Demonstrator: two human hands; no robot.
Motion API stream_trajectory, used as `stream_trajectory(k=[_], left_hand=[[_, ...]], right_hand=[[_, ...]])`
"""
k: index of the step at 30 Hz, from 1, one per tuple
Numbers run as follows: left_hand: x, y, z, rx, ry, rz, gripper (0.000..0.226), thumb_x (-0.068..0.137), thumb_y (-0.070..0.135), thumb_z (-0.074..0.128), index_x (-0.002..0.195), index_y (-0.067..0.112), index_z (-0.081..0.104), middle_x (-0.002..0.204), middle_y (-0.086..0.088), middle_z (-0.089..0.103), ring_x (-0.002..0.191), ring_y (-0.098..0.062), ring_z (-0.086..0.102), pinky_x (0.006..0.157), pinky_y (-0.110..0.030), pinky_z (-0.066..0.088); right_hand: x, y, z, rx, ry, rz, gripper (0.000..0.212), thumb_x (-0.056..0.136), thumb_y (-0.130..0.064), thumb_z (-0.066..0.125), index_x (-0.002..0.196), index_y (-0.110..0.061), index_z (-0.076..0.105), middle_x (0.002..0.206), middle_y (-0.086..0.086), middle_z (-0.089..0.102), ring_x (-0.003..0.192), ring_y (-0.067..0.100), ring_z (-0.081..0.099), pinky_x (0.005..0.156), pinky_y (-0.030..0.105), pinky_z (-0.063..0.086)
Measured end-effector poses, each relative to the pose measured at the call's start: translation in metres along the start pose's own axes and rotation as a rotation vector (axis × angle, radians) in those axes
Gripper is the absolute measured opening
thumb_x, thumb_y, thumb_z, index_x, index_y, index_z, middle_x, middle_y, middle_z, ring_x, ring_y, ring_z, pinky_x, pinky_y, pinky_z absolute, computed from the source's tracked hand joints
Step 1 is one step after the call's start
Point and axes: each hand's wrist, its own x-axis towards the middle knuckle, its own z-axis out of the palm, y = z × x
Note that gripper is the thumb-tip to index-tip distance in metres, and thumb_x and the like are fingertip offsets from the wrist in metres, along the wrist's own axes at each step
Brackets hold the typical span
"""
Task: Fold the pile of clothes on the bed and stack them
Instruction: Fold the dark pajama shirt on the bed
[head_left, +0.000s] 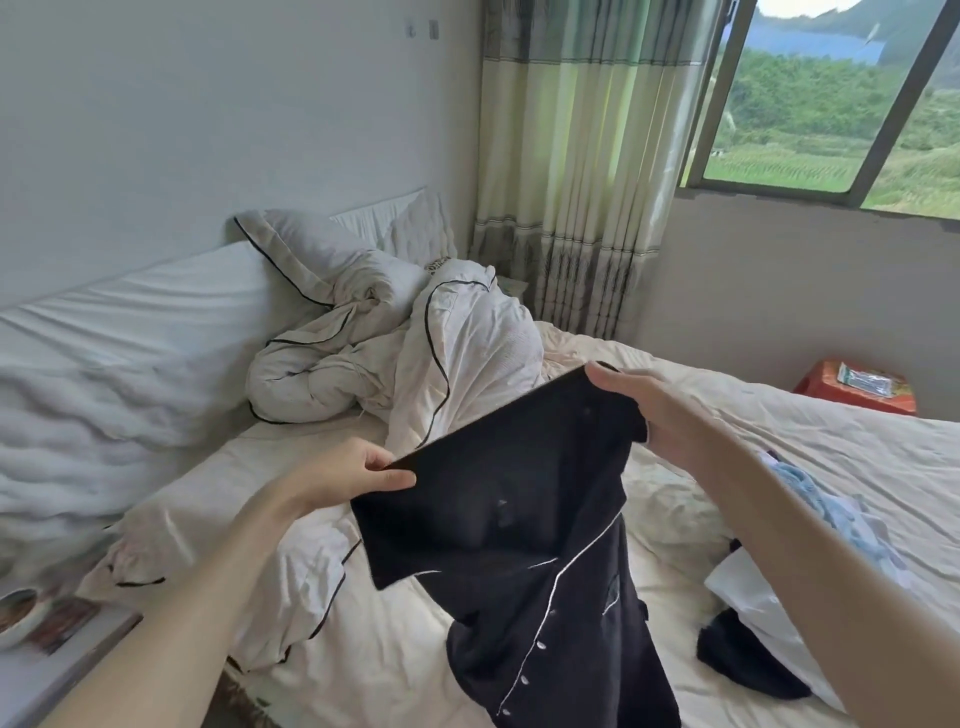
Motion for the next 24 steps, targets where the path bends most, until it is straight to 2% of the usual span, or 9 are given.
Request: stream_trajectory(k=[3,5,7,10,13,16,20,22,24], left_hand=[[-0.009,-0.016,-0.009,-0.021,0.008,-0.025,0.015,0.086,0.021,0.066,0.076,0.01,0.067,0.068,0.008,0.064,0.063,-0.002,0.056,0.06,-0.011,0.041],[-0.012,-0.027,-0.016,0.037,0.128,-0.039,0.028,0.089,0.024,0.063,0.066,0.01,0.056,0.06,0.008,0.052,0.058,-0.005,0.047,0.057,-0.015,0.036],[-0.014,-0.036,-0.023,-0.009,0.267,-0.077,0.031,0.093,0.028,0.058,0.072,0.005,0.055,0.067,-0.002,0.055,0.064,-0.012,0.051,0.061,-0.02,0.046],[-0.017,-0.043,-0.029,-0.477,0.336,-0.156,0.027,0.097,0.025,0.049,0.093,0.001,0.061,0.081,-0.01,0.069,0.069,-0.015,0.067,0.06,-0.025,0.056],[-0.017,-0.039,-0.037,-0.965,0.381,-0.213,0.033,0.097,0.021,0.048,0.076,0.006,0.067,0.064,-0.007,0.07,0.053,-0.014,0.067,0.046,-0.025,0.054],[-0.014,-0.029,-0.051,-1.171,0.411,-0.185,0.038,0.097,0.022,0.048,0.069,0.007,0.068,0.06,-0.005,0.069,0.052,-0.013,0.067,0.047,-0.027,0.055],[-0.017,-0.023,-0.074,-1.14,0.362,-0.165,0.04,0.094,0.027,0.051,0.071,0.006,0.075,0.076,-0.009,0.073,0.067,-0.021,0.071,0.053,-0.039,0.058],[-0.02,-0.024,-0.082,-1.065,0.338,-0.189,0.034,0.094,0.03,0.05,0.084,0.006,0.072,0.083,-0.012,0.073,0.071,-0.026,0.072,0.056,-0.046,0.058],[-0.022,-0.022,-0.089,-0.989,0.339,-0.214,0.03,0.094,0.029,0.051,0.088,0.006,0.068,0.081,-0.013,0.073,0.069,-0.026,0.071,0.054,-0.049,0.057]], right_hand=[[0.018,-0.016,0.006,0.118,0.084,-0.002,0.024,0.087,-0.027,0.065,0.094,-0.005,0.064,0.088,0.01,0.07,0.075,0.019,0.068,0.067,0.03,0.051],[0.028,-0.023,0.005,0.118,0.131,0.014,0.025,0.086,-0.027,0.067,0.094,-0.004,0.067,0.086,0.009,0.073,0.076,0.019,0.07,0.064,0.029,0.057],[0.036,-0.026,0.003,0.064,0.146,0.066,0.024,0.085,-0.025,0.069,0.097,-0.005,0.068,0.085,0.008,0.074,0.078,0.021,0.071,0.066,0.032,0.057],[0.043,-0.021,0.001,-0.004,0.033,0.235,0.023,0.088,-0.023,0.064,0.102,-0.005,0.065,0.087,0.009,0.074,0.075,0.021,0.072,0.063,0.033,0.057],[0.048,-0.011,0.002,0.071,-0.082,0.328,0.021,0.09,-0.023,0.057,0.102,-0.008,0.064,0.086,0.007,0.073,0.073,0.02,0.071,0.062,0.033,0.058],[0.054,-0.01,0.001,0.202,-0.133,0.32,0.02,0.087,-0.023,0.053,0.096,-0.008,0.064,0.082,0.007,0.073,0.071,0.02,0.071,0.062,0.034,0.057],[0.054,-0.018,0.003,0.175,-0.112,0.258,0.025,0.081,-0.027,0.061,0.1,-0.011,0.064,0.086,0.006,0.07,0.071,0.019,0.069,0.068,0.035,0.054],[0.053,-0.019,0.003,0.11,-0.093,0.125,0.033,0.082,-0.028,0.063,0.112,-0.017,0.065,0.098,0.003,0.071,0.079,0.016,0.069,0.065,0.028,0.057],[0.044,-0.019,0.009,-0.071,-0.161,-0.022,0.038,0.079,-0.035,0.065,0.116,-0.025,0.067,0.106,-0.001,0.072,0.09,0.01,0.069,0.068,0.02,0.055]])
